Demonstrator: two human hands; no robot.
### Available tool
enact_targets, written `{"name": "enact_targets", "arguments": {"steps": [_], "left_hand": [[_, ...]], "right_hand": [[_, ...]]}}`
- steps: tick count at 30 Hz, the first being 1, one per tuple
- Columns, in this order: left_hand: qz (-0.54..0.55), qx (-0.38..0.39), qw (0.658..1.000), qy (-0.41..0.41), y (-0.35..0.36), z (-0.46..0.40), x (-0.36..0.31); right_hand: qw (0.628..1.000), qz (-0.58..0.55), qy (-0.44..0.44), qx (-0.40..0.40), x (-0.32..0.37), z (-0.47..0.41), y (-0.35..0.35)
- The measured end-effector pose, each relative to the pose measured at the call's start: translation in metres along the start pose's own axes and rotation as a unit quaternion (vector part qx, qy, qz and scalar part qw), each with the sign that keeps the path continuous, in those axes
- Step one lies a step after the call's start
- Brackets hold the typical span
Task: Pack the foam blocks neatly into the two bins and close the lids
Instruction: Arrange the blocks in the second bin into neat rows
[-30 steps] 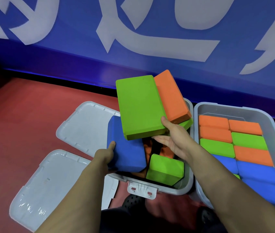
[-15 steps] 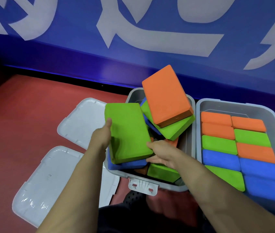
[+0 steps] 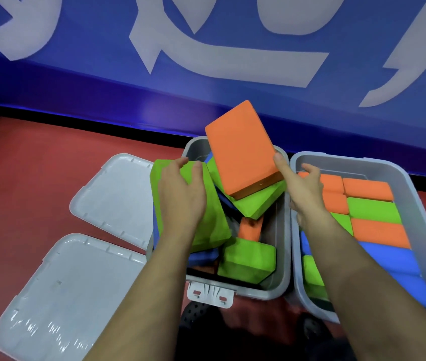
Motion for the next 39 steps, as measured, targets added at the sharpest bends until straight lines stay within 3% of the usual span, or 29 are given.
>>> {"name": "enact_targets", "arguments": {"steps": [3, 5, 9, 13, 27, 33, 39], "left_hand": [[-0.006, 0.118, 0.993, -0.001, 0.048, 0.012, 0.001], [0.014, 0.141, 0.990, -0.026, 0.064, 0.017, 0.006], [0.066, 0.128, 0.983, -0.118, 0.073, 0.018, 0.023], [0.053, 0.139, 0.973, -0.177, 0.078, 0.023, 0.041], [0.008, 0.162, 0.959, -0.231, 0.093, 0.028, 0.068], [0.047, 0.142, 0.956, -0.251, 0.098, 0.030, 0.073], [0.049, 0.130, 0.960, -0.244, 0.093, 0.026, 0.071]], "right_hand": [[0.996, -0.016, 0.033, 0.078, -0.014, -0.008, 0.019], [0.992, -0.031, 0.058, 0.110, -0.023, -0.008, 0.032], [0.979, -0.101, 0.091, 0.151, -0.033, -0.010, 0.053], [0.977, -0.137, 0.088, 0.139, -0.031, -0.013, 0.060], [0.968, -0.199, 0.081, 0.127, -0.031, -0.022, 0.051], [0.950, -0.268, 0.097, 0.130, -0.031, -0.022, 0.055], [0.903, -0.380, 0.121, 0.161, -0.028, -0.024, 0.080]]}}
Point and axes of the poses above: each hand's wrist, its own z-axis away from the middle knuckle, its own y-axis out of the palm, x = y × z, the point moved 10 cm from there along -z, towards the middle knuckle, and after that the axes turned 11 degrees about z, right-handed, at the moved point
